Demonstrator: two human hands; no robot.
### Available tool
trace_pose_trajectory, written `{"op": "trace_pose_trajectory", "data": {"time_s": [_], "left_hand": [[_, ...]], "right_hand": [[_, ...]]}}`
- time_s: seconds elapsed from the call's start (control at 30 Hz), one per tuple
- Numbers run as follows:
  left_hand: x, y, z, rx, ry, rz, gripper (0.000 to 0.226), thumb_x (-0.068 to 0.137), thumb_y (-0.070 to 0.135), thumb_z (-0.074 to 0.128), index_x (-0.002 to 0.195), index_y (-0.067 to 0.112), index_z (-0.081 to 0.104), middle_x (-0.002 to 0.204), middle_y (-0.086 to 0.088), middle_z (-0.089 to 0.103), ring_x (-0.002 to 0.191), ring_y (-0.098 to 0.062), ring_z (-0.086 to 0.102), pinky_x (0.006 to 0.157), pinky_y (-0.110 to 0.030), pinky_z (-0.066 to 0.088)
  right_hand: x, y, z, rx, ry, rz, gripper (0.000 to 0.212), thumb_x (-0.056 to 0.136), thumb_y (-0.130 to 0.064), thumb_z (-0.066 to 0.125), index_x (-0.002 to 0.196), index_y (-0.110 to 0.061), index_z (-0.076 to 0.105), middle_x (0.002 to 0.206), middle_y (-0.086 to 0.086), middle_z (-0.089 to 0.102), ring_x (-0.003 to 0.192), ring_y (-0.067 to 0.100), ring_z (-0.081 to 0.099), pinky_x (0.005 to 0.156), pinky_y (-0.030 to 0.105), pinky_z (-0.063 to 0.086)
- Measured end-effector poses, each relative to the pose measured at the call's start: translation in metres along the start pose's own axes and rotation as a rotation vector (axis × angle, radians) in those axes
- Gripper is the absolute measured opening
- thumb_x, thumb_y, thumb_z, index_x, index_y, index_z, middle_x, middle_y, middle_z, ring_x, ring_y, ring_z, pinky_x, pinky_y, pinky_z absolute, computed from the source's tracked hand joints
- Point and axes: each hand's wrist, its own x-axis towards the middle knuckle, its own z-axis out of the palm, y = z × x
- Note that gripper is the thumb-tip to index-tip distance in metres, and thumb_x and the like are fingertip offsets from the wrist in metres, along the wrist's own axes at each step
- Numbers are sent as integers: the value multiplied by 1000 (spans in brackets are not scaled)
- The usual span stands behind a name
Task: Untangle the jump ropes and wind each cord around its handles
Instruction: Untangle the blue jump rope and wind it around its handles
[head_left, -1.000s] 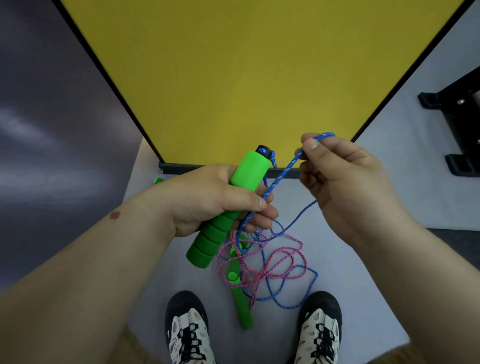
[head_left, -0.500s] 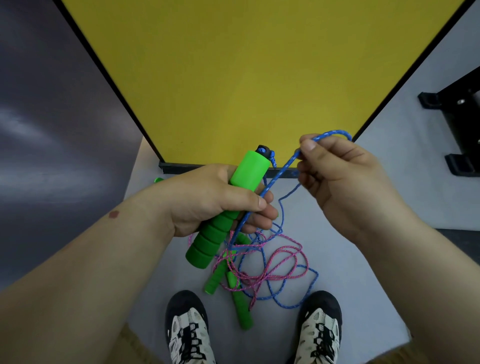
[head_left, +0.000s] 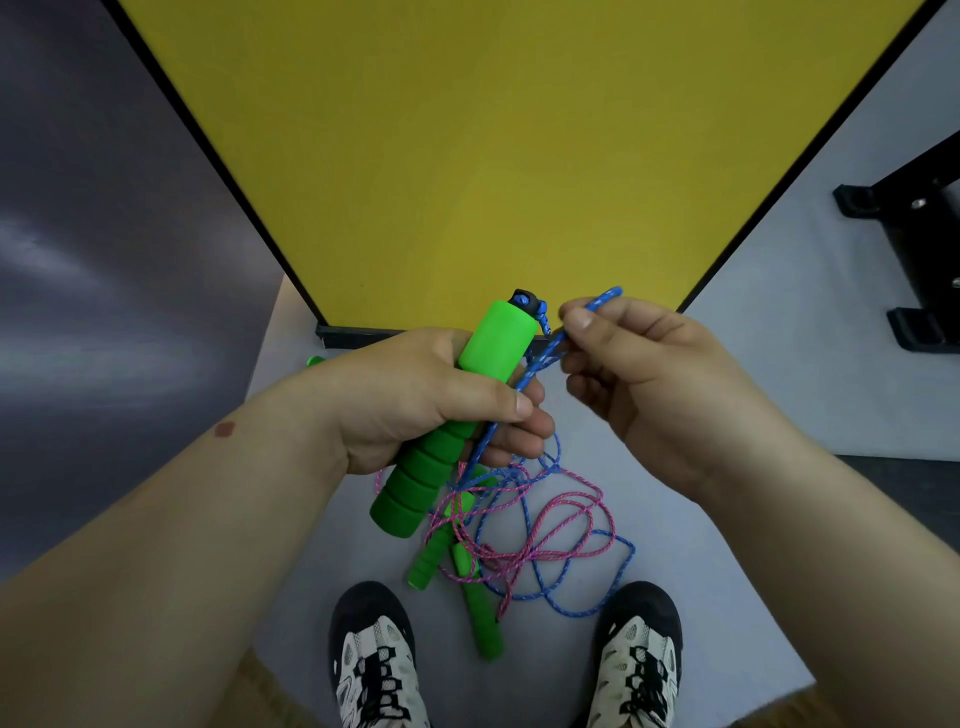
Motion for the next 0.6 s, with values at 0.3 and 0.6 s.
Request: {"op": "trace_pose_trajectory", "data": {"time_s": [0.3,0.6], "left_hand": [[0,-1,0,19,12,2,10,91,-1,62,97,7,63,95,-15,76,83,-23,74,74,-31,60],[-1,-1,1,1,11,-8,11,90,-1,63,99,6,62,94,-15,76,81,-23,74,70,-29,61]], "right_hand": [[3,-3,-3,80,83,-11,10,91,-20,68,93,-11,67,76,0,68,64,10,59,64,23,52],[2,0,-1,52,53,14,5,92,-15,67,87,-13,68,75,1,65,64,10,59,62,22,51]]}}
